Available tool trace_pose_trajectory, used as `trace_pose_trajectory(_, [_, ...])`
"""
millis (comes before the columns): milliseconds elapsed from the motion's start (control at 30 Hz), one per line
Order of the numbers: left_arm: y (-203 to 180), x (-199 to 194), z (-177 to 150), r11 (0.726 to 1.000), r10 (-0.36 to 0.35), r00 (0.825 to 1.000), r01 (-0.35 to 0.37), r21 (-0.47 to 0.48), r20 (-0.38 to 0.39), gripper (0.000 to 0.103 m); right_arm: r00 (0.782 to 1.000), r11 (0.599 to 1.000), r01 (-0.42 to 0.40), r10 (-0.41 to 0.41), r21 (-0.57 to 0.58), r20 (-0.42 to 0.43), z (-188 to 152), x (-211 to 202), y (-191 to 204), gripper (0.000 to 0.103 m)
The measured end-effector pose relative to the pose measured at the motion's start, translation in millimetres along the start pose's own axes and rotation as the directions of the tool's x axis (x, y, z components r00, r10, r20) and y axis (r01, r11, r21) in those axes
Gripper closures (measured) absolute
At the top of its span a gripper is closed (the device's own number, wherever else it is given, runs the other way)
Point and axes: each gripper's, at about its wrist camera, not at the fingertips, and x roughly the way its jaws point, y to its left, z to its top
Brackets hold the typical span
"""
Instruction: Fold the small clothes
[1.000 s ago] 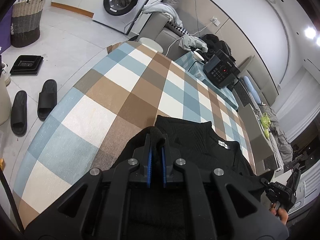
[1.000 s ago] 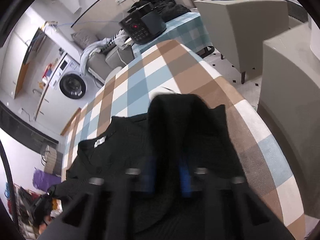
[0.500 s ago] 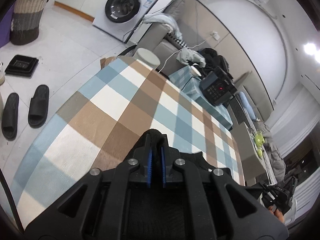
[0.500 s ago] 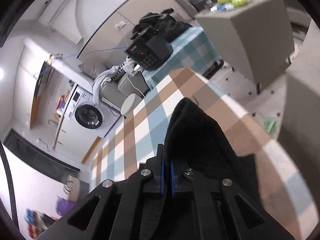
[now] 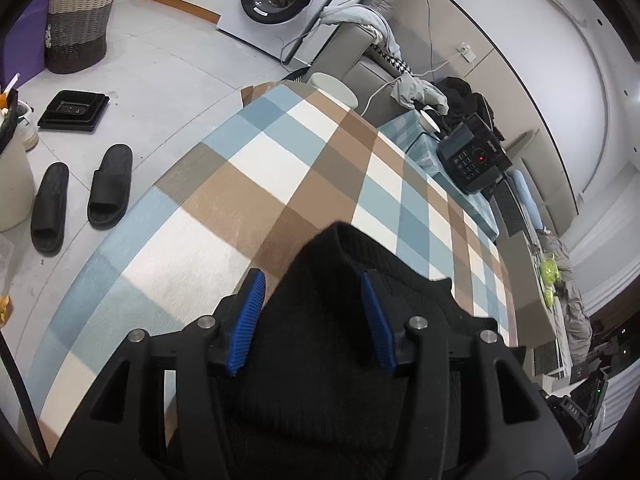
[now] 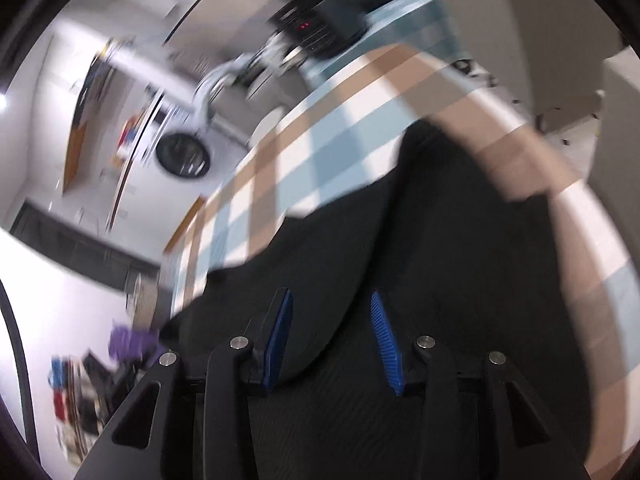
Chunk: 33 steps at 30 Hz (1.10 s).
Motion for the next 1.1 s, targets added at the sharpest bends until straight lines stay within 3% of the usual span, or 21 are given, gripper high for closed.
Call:
trace_pose_trajectory(100, [-4,-14,-9,0.999,-0.001,1.000,0.001,0.037,0.002,0.054,0.998,0.999,-0.007,0.005,-0.038,-0.060,-18,16,15,0.061])
trace_pose_trajectory(200, [-8,-32,-21,0.996,0.015,1.000,-0.016,0.084,0.009,0.045,0.997,0.998,0.045,-0.048,-0.044,-0.068,-26,32,19,0.062])
trace_pose_trajectory(300, [-11,-46,-31,0.992,0.028,0.999,-0.030,0.121,0.021,0.035,0.995,0.996,0.079,-0.082,-0.045,-0.060,-25,47,20,0.085])
trace_pose_trajectory(333, [-10,-51,-34,0.991,0.022,1.000,-0.025,0.130,0.022,0.034,0.995,0.995,0.081,-0.084,-0.057,-0.045,-21,52,22,0.100])
trace_pose_trajectory(433, [-8,-60,-41,0.989,0.032,0.999,-0.036,0.146,0.029,0.034,1.000,0.999,0.022,-0.023,-0.040,-0.015,-2,58,30,0.100])
trace_pose_trajectory(500, [-5,-61,-40,0.988,0.044,0.999,-0.046,0.148,0.023,0.034,0.996,0.999,-0.027,0.029,-0.034,0.082,28,52,45,0.100])
trace_pose_trajectory(533, [-3,-60,-38,0.988,0.050,0.999,-0.052,0.143,0.020,0.034,0.994,0.999,-0.035,0.037,-0.020,0.106,38,50,49,0.100])
trace_pose_trajectory(633, [3,-58,-31,0.990,0.057,0.998,-0.058,0.127,0.014,0.034,0.994,0.997,-0.057,0.052,0.061,0.093,58,51,51,0.076])
trace_pose_trajectory(767, [6,-48,-22,0.987,0.082,0.997,-0.083,0.137,0.015,0.034,0.992,0.999,-0.035,0.033,0.014,0.123,48,37,47,0.062])
trace_pose_trajectory(867, [-2,-31,-15,0.978,0.099,0.995,-0.096,0.183,-0.009,0.034,0.997,0.999,-0.026,0.024,0.019,0.078,39,31,33,0.061])
trace_pose_trajectory(1100, [-42,15,-12,0.946,0.101,0.992,-0.073,0.315,-0.074,0.034,0.997,0.999,0.032,-0.029,-0.043,0.072,4,-2,13,0.061])
